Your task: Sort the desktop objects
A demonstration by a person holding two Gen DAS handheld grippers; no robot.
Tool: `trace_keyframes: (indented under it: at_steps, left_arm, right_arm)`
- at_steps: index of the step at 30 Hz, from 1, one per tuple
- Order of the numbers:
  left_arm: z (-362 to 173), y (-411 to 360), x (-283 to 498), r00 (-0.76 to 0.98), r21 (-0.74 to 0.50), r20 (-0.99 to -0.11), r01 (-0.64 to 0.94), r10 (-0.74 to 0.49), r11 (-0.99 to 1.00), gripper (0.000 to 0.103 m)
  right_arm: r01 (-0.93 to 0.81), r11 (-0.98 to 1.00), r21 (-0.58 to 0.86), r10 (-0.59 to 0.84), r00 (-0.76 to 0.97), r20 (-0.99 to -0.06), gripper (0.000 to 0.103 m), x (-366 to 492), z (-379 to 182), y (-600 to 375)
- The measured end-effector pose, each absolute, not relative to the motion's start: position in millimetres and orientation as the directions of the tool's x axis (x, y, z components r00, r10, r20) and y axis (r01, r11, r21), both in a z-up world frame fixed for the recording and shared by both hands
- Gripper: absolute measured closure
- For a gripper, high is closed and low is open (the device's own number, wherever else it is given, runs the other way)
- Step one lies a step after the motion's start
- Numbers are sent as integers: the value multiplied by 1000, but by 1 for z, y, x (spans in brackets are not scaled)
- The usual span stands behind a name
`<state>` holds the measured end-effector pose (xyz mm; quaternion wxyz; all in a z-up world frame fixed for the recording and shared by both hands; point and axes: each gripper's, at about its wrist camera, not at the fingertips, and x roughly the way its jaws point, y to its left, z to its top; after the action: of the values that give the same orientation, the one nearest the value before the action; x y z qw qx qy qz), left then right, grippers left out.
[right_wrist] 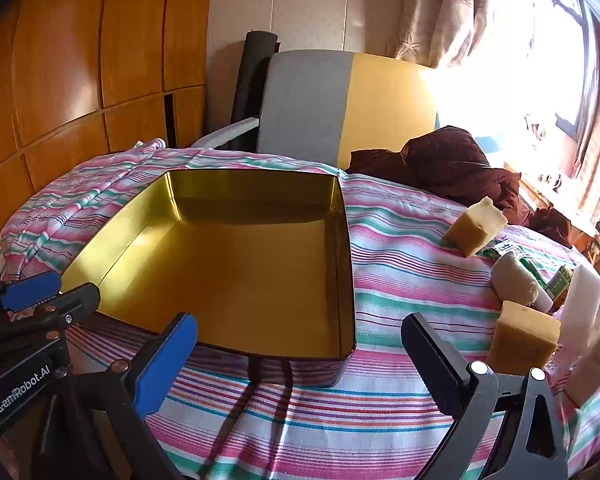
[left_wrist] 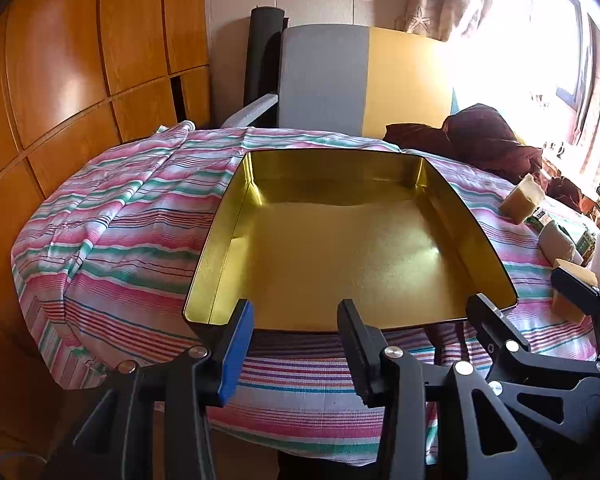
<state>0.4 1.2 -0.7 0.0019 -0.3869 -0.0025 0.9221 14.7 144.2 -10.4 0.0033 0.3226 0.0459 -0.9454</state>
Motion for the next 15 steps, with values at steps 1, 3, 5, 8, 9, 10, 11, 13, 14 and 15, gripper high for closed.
trace_keyframes:
  at_steps: [1,3,5,8,9,10,11,13,14,15]
  left_arm:
    - [-1,2,1,-701,-4,-713,-3,5,-1000,59]
    - [-2,3,1,-703,1,-712,-5,3,-1000,58]
    - [-2,4,1,-704,6,-710,-8,1,-1000,58]
    - [-4,7,2,-702,10,-712,-13,2,-1000,58]
    - [-5,5,1,-697,2,-717,-15,9,-1000,58]
    - [-6,2,-1,-692,-7,-722,-17,17,-1000,58]
    - [-7,4,-1,-687,-15,-726,-31,32,-999,58]
    - [-9,7,-1,-678,-33,-733,-58,64,-998,58]
    - [-10,8,-1,-672,-42,-736,-72,79,-997,58]
    - [-11,10,-1,-667,-51,-739,-85,95,-995,58]
  right_arm:
    - [35,-996,-82,22,-793,-609,0,15,-10,145]
    - [34,-996,-77,20,-796,-605,0,16,-10,146]
    - [33,-997,-72,17,-798,-602,0,17,-9,147]
    - [32,-997,-65,14,-802,-597,0,18,-9,149]
    - [31,-998,-63,12,-804,-595,0,18,-8,150]
    - [31,-998,-60,11,-805,-593,0,19,-8,151]
    - [30,-998,-58,10,-806,-592,0,19,-8,151]
    - [29,-998,-53,7,-809,-588,0,20,-7,153]
    - [31,-998,-46,2,-812,-583,0,21,-7,155]
    - [39,-999,-34,-12,-817,-577,0,23,-7,158]
